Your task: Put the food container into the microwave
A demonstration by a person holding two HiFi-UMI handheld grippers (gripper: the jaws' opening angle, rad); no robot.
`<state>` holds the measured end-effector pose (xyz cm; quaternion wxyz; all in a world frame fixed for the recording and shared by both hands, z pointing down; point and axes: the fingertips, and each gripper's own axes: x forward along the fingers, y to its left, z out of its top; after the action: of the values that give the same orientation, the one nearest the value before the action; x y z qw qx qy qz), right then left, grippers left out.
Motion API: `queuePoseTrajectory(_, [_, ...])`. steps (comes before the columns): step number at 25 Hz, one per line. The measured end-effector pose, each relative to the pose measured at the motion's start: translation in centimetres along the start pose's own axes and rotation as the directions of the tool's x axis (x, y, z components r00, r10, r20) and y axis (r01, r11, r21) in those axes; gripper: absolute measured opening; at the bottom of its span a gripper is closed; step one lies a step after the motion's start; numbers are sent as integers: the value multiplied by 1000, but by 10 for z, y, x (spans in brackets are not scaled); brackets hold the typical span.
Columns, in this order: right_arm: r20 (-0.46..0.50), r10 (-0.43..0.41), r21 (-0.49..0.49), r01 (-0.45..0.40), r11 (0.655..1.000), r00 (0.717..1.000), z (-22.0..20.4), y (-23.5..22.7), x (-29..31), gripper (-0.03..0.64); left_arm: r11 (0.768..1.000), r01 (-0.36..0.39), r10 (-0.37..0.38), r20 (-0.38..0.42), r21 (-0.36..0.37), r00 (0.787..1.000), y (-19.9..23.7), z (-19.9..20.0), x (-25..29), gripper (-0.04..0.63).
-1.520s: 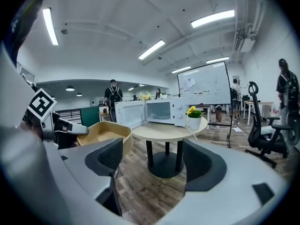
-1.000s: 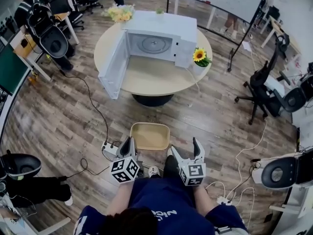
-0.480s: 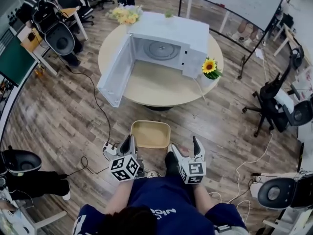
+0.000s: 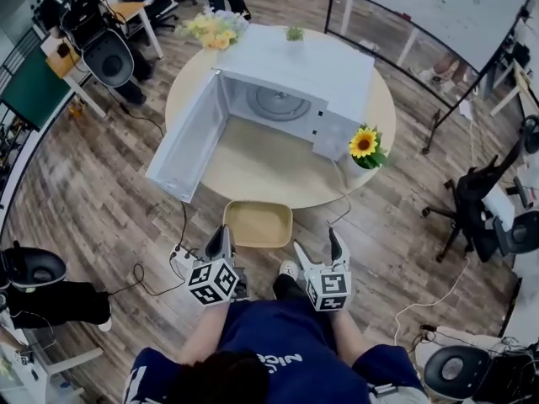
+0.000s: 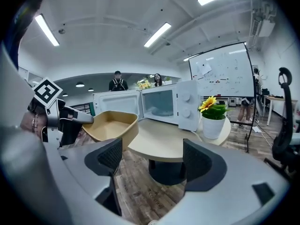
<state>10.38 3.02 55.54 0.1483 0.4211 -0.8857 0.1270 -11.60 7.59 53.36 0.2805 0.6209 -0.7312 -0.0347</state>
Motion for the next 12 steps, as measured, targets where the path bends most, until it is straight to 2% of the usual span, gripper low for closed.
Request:
queuePoseTrajectory(8, [5, 60, -41, -60, 997, 998, 18, -43, 30, 399, 997, -45, 47, 39, -60, 998, -24, 4, 46, 23])
queuePoseTrajectory(12, [-3, 51, -3, -51, 999, 999, 17, -55, 32, 397, 997, -53, 55, 37, -57, 998, -29, 8, 61, 23])
